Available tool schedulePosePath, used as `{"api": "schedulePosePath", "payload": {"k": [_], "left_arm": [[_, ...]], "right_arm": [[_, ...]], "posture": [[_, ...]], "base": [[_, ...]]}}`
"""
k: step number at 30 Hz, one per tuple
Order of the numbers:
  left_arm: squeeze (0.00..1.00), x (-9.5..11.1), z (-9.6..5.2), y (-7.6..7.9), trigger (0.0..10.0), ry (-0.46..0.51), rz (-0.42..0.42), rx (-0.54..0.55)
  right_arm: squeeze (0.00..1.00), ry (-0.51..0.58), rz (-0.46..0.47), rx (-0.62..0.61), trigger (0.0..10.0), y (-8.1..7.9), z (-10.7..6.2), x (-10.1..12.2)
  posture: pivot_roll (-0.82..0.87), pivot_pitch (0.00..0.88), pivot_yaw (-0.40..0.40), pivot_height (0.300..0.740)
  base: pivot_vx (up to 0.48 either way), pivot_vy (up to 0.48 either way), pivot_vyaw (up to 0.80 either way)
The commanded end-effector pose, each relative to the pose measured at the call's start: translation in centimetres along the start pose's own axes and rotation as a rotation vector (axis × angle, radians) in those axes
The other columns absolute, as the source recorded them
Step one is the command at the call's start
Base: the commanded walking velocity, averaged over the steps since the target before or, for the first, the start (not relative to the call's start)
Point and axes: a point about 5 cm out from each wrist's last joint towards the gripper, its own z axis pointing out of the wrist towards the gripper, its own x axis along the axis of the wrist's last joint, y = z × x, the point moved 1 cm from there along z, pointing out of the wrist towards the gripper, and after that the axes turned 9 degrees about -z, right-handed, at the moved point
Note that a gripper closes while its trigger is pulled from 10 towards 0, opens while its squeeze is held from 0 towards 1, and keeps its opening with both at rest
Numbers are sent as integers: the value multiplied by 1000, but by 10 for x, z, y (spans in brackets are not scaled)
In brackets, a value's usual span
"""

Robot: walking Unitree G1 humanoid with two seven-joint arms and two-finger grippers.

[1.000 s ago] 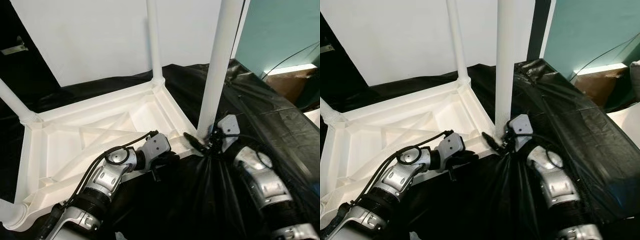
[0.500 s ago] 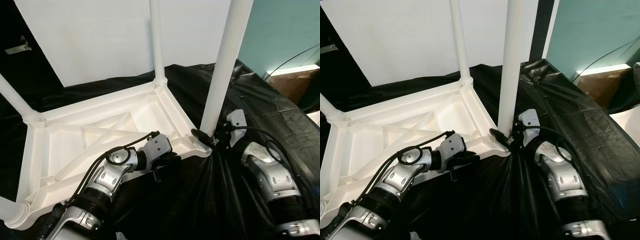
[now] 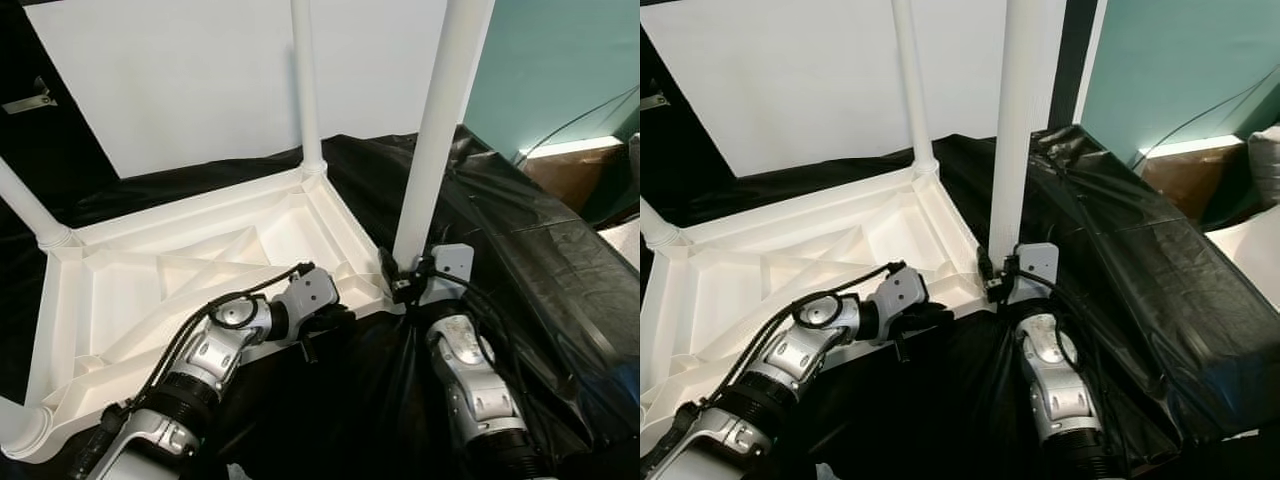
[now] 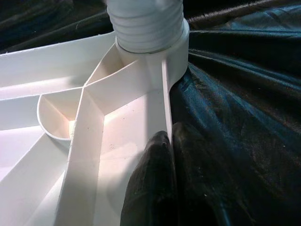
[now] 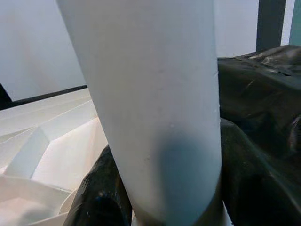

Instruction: Building children table

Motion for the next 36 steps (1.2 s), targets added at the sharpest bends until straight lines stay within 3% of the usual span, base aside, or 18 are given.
{"api": "schedulePosePath", "payload": {"k": [1,2,3,4,5,6,7,13,14,19,20,25,26,27,28,36], "left_arm": [[0,-32,9,22,10000,-136,-57,-117],[0,-32,9,22,10000,-136,-57,-117],[0,-33,9,21,10000,-136,-58,-116],[0,-33,9,21,10000,-136,-58,-116],[0,-33,9,21,10000,-137,-59,-115],[0,-33,9,21,10000,-137,-59,-115],[0,-34,10,21,10000,-139,-58,-115],[0,-32,13,22,10000,-137,-55,-121],[0,-32,14,23,10000,-136,-53,-121],[0,-32,15,23,10000,-136,-50,-124],[0,-32,15,23,10000,-138,-49,-125],[0,-33,14,23,10000,-140,-49,-124],[0,-33,14,23,10000,-142,-48,-123],[0,-33,14,23,10000,-142,-48,-123],[0,-34,13,22,10000,-144,-47,-123],[0,-34,12,21,10000,-147,-41,-122]], "right_arm": [[0,-70,64,-41,9098,0,0,-12],[0,-70,64,-41,9098,0,0,-12],[0,-73,56,-39,10000,-1,0,-12],[0,-73,56,-39,10000,-1,0,-12],[455,-69,45,-48,10000,-1,0,-11],[455,-69,45,-48,10000,-1,0,-11],[1000,-44,37,-32,10000,1,0,-7],[1000,-11,-38,62,10000,2,-5,-4],[0,-3,-54,89,10000,4,-5,-4],[0,7,-86,184,10000,12,-6,-1],[0,13,-108,250,10000,22,-4,3],[0,3,-93,323,10000,35,-1,11],[0,0,-99,361,6706,37,-1,13],[0,0,-99,361,6706,37,-1,13],[0,-20,-135,408,392,38,-3,12],[0,-105,-214,474,0,45,-5,0]], "posture": [[-51,6,53,740],[-51,6,53,740],[-51,6,53,740],[-51,6,53,740],[-53,7,51,740],[-53,7,51,740],[-59,8,50,740],[-74,10,48,740],[-76,10,48,740],[-82,11,50,740],[-81,11,51,740],[-80,11,53,740],[-80,11,54,740],[-80,11,54,740],[-80,11,56,740],[-77,8,61,740]], "base": [[0,0,0],[0,0,0],[0,0,0],[0,0,0],[0,0,0],[0,0,0],[0,0,0],[0,0,0],[0,0,0],[0,0,0],[0,0,0],[0,0,0],[0,0,0],[0,0,0],[0,0,0],[0,0,0]]}}
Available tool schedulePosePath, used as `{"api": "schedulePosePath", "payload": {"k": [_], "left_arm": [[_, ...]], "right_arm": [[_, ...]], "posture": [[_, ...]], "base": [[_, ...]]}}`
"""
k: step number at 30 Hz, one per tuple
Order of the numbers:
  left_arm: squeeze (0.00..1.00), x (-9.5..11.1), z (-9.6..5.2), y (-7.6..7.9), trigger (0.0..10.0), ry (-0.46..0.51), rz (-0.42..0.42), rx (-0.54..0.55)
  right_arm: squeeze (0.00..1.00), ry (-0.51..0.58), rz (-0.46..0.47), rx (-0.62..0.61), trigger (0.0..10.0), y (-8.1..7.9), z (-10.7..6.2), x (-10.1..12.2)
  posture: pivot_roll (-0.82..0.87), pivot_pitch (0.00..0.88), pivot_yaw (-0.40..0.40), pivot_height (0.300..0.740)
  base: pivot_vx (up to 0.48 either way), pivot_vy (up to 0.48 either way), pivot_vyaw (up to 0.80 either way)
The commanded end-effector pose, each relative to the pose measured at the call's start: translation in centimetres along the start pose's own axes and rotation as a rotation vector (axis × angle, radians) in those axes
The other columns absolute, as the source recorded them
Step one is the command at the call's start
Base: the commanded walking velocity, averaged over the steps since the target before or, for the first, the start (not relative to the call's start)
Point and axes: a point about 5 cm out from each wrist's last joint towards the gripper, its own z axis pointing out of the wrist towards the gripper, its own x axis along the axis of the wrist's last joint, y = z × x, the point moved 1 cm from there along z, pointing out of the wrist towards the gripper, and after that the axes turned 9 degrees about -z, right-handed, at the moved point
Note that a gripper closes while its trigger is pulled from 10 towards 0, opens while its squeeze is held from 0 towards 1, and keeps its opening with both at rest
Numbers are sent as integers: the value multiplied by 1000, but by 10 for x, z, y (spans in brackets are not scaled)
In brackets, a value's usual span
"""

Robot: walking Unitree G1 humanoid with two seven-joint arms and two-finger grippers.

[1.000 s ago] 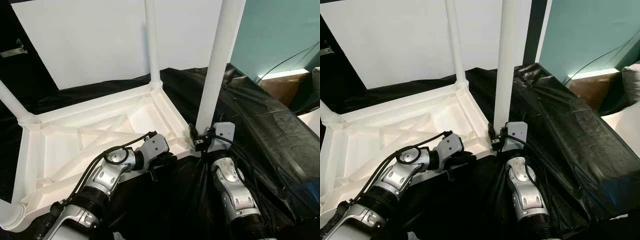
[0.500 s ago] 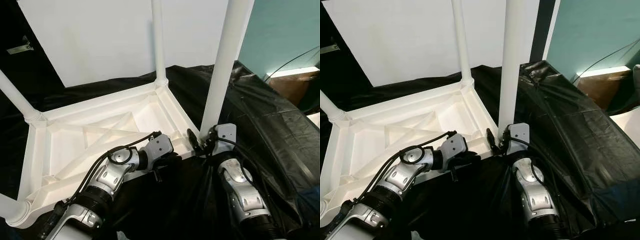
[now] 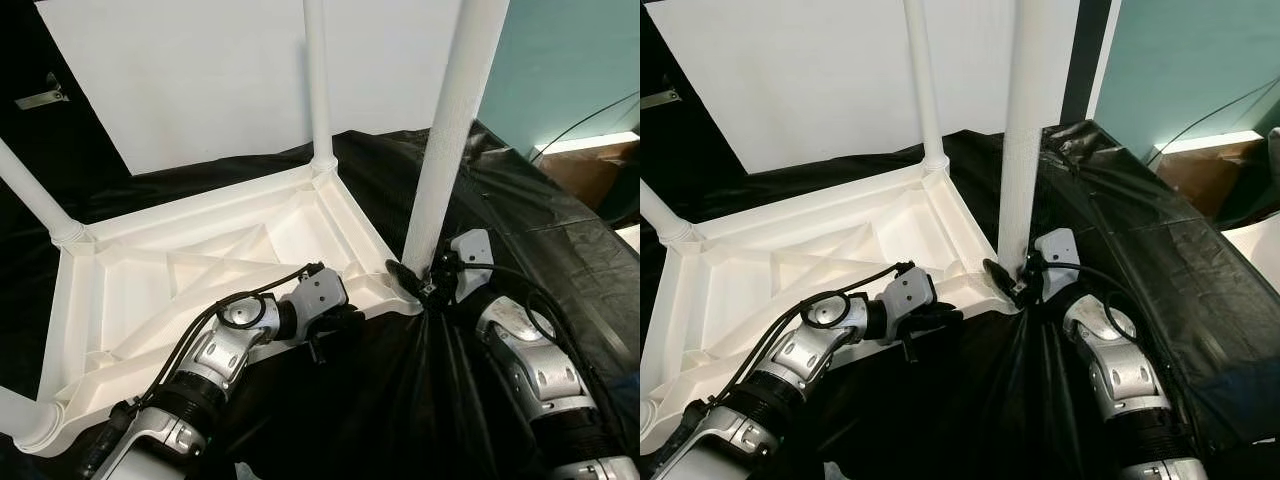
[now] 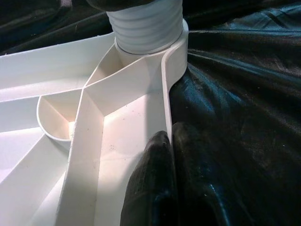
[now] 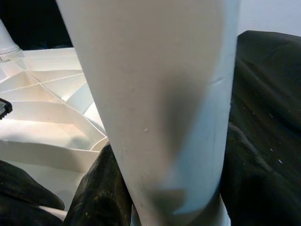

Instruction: Building children table

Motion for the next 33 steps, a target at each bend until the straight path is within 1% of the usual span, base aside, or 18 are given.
{"api": "schedulePosePath", "payload": {"k": [1,5,7,8,9,10,12,13,14,16,17,20,24,28,29,30,32,33], "left_arm": [[0,-37,6,17,10000,-159,-66,-98],[0,-37,5,16,10000,-161,-65,-98],[0,-37,5,16,10000,-162,-66,-96],[0,-37,5,16,10000,-162,-66,-96],[0,-37,4,16,10000,-162,-66,-96],[0,-37,4,16,10000,-162,-66,-95],[0,-37,4,16,10000,-162,-66,-95],[0,-37,4,16,10000,-162,-67,-95],[0,-37,4,16,10000,-162,-67,-95],[0,-38,4,17,10000,-162,-68,-94],[0,-38,4,17,10000,-162,-68,-94],[0,-40,3,17,10000,-166,-69,-93],[0,-42,1,17,10000,-172,-70,-92],[0,-42,1,18,10000,-174,-70,-91],[0,-42,2,18,10000,-174,-71,-91],[0,-42,2,18,10000,-175,-70,-91],[0,-42,3,18,10000,-176,-70,-91],[0,-42,3,17,10000,-176,-69,-90]], "right_arm": [[0,-79,5,32,0,0,-2,-13],[0,-89,42,43,0,0,-2,-14],[0,-99,123,-109,0,-3,1,-21],[0,-99,123,-109,0,-3,1,-21],[0,-110,158,-185,0,-4,2,-24],[0,-120,162,-288,0,-8,0,-28],[0,-120,162,-288,0,-8,0,-28],[0,-134,177,-391,0,-17,-4,-33],[0,-134,177,-391,0,-17,-4,-33],[0,-146,217,-551,0,-33,-10,-37],[0,-146,217,-551,0,-33,-10,-37],[0,-159,223,-694,0,-30,-15,-38],[0,-175,223,-774,0,-22,-18,-39],[0,-178,226,-775,0,-23,-16,-38],[0,-175,227,-754,4392,-25,-13,-37],[0,-170,215,-724,10000,-27,-11,-36],[0,-165,200,-707,10000,-28,-9,-34],[894,-141,189,-680,10000,-28,-7,-31]], "posture": [[-77,7,63,740],[-76,6,63,740],[-73,6,61,740],[-73,6,61,740],[-72,6,60,740],[-68,8,59,740],[-68,8,59,740],[-64,8,59,740],[-64,8,59,740],[-57,9,57,740],[-57,9,57,740],[-49,10,59,740],[-45,8,58,740],[-45,8,58,740],[-46,8,55,740],[-49,7,53,740],[-50,6,52,740],[-54,4,51,740]], "base": [[0,0,0],[0,0,0],[0,0,0],[0,0,0],[0,0,0],[0,0,0],[0,0,0],[0,0,0],[0,0,0],[0,0,0],[0,0,0],[0,0,0],[0,0,0],[0,0,0],[0,0,0],[0,0,0],[0,0,0],[0,0,0]]}}
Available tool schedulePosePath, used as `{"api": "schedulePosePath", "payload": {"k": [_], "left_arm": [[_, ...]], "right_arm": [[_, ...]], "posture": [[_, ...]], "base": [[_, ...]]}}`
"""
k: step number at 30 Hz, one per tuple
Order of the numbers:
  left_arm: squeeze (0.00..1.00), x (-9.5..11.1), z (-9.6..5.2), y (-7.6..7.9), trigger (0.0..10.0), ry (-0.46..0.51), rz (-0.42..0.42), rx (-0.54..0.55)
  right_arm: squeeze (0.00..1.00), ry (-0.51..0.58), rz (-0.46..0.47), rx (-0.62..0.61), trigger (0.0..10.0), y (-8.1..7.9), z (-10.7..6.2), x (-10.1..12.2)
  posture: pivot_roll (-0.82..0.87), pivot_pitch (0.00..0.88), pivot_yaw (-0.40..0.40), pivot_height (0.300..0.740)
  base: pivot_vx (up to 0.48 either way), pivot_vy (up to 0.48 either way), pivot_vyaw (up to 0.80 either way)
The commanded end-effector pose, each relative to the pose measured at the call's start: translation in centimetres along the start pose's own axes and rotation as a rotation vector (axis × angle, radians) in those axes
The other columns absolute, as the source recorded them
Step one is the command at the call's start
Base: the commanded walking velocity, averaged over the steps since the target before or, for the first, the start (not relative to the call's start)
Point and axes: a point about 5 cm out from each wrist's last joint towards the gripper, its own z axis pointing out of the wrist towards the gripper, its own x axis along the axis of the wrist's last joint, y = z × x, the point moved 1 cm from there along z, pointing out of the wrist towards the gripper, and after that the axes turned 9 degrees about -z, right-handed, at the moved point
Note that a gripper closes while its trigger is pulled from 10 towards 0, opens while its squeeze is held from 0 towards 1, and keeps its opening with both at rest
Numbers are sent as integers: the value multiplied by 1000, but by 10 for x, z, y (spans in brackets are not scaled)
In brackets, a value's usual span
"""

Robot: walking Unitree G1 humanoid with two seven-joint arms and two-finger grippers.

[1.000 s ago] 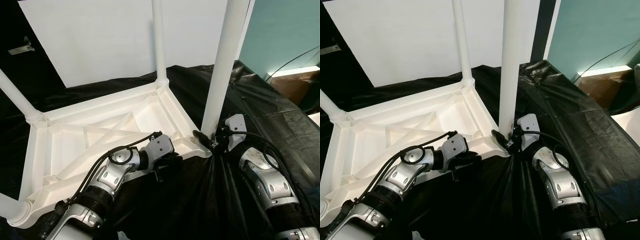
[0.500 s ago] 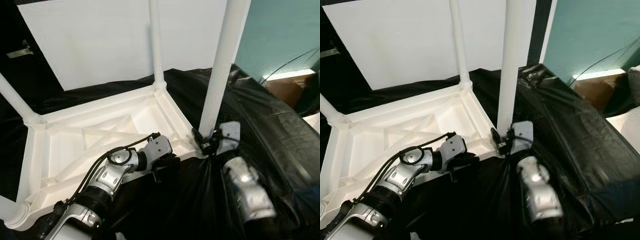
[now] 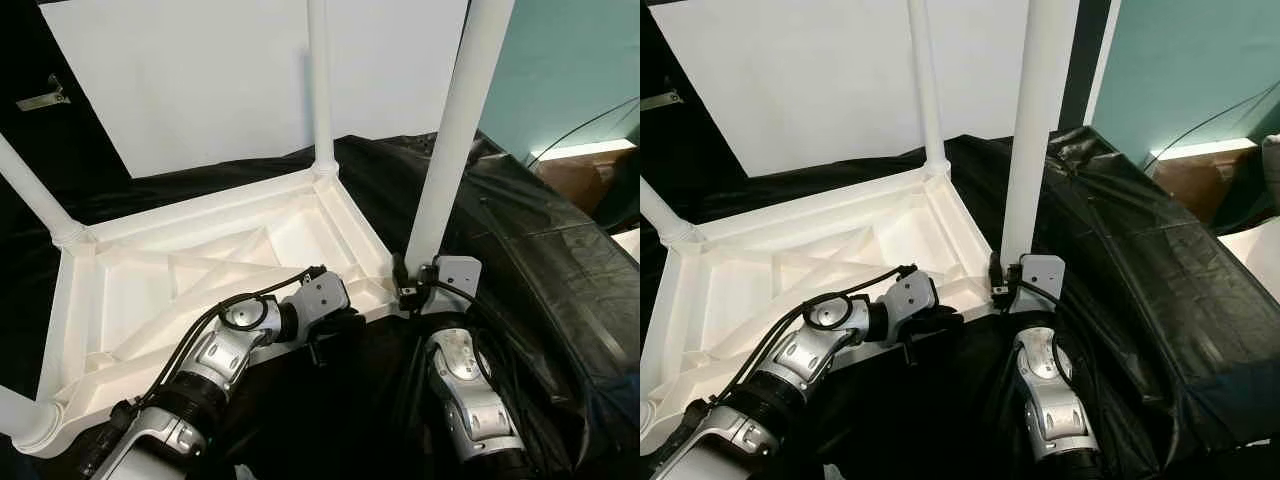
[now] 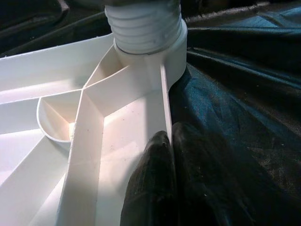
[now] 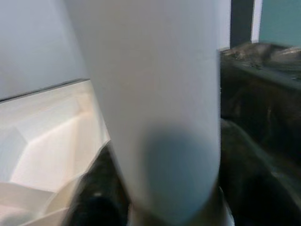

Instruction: Building children table

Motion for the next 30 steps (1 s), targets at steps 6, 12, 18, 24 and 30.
{"api": "schedulePosePath", "payload": {"k": [6,12,18,24,30], "left_arm": [[0,-39,4,16,10000,-161,-69,-82],[0,-39,6,16,10000,-163,-60,-89],[0,-41,1,22,10000,-166,-36,-159],[0,-44,-13,28,10000,-182,-23,-264],[0,-55,-25,33,10000,-238,-36,-321]], "right_arm": [[1000,-15,-52,129,10000,15,-1,-10],[0,43,-139,354,10000,35,6,3],[0,48,-237,535,10000,57,12,12],[0,58,-282,546,10000,67,21,21],[0,69,-291,601,10000,62,21,25]], "posture": [[-66,0,48,740],[-76,0,51,740],[-80,0,50,740],[-67,1,51,740],[-64,3,59,740]], "base": [[0,0,0],[0,0,0],[0,0,0],[0,0,0],[0,0,0]]}}
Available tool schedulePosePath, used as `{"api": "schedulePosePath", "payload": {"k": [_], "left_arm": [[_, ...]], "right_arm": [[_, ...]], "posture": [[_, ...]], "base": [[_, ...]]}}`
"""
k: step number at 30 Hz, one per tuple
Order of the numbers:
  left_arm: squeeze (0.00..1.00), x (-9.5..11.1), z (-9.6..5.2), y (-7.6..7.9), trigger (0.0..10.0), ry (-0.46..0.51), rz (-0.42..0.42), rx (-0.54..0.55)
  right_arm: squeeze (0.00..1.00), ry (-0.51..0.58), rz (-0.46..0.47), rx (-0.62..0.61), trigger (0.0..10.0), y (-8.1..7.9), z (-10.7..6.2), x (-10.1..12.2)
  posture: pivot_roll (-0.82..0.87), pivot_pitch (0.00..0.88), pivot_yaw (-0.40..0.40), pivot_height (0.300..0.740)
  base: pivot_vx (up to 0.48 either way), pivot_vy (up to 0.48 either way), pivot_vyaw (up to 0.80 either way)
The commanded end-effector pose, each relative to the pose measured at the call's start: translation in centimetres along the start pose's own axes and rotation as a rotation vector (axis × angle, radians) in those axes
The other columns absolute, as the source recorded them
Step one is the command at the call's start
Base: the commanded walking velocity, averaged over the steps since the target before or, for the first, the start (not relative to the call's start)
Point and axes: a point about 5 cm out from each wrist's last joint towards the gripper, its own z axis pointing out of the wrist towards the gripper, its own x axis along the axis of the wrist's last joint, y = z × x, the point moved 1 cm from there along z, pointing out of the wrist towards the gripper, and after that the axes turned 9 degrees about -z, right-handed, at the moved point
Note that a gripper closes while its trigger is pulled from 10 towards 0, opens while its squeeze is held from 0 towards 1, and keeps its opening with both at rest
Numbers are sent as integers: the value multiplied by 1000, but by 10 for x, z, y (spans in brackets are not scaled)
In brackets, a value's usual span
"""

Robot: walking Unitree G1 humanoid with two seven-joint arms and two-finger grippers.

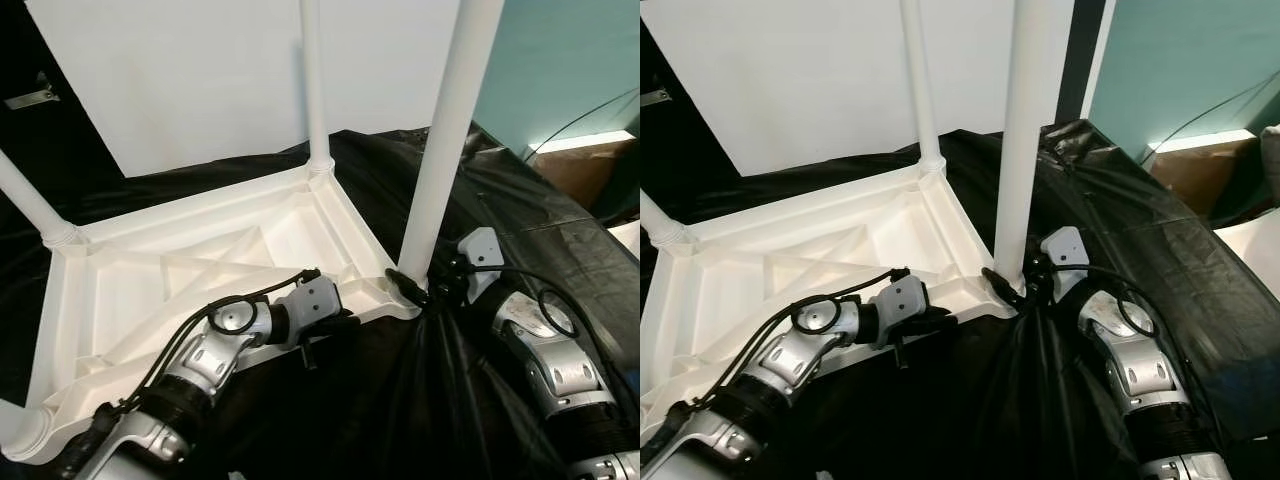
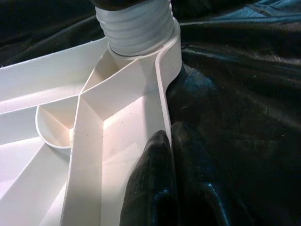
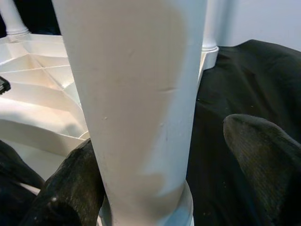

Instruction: Building children table

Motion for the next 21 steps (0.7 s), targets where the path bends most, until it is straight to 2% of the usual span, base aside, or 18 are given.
{"api": "schedulePosePath", "payload": {"k": [1,7,10,14,16,21], "left_arm": [[0,-51,-13,31,10000,-245,-109,-312],[0,-61,-23,37,10000,-298,-144,-361],[0,-69,-31,43,10000,-327,-162,-400],[0,-70,-33,44,10000,-331,-167,-410],[0,-71,-36,48,10000,-333,-174,-427],[0,-73,-35,50,10000,-335,-169,-435]], "right_arm": [[0,-31,-20,-59,10000,19,-8,0],[0,-21,-12,-4,10000,13,-10,3],[0,-22,3,77,10000,0,-12,5],[0,-28,7,115,10000,-5,-14,4],[0,-50,24,195,10000,-13,-19,0],[0,-76,27,238,10000,-12,-20,-6]], "posture": [[-64,4,61,740],[-69,7,67,740],[-72,8,69,740],[-73,8,69,740],[-74,7,69,740],[-77,3,66,740]], "base": [[0,0,0],[0,0,0],[0,0,0],[0,0,0],[0,0,0],[0,0,0]]}}
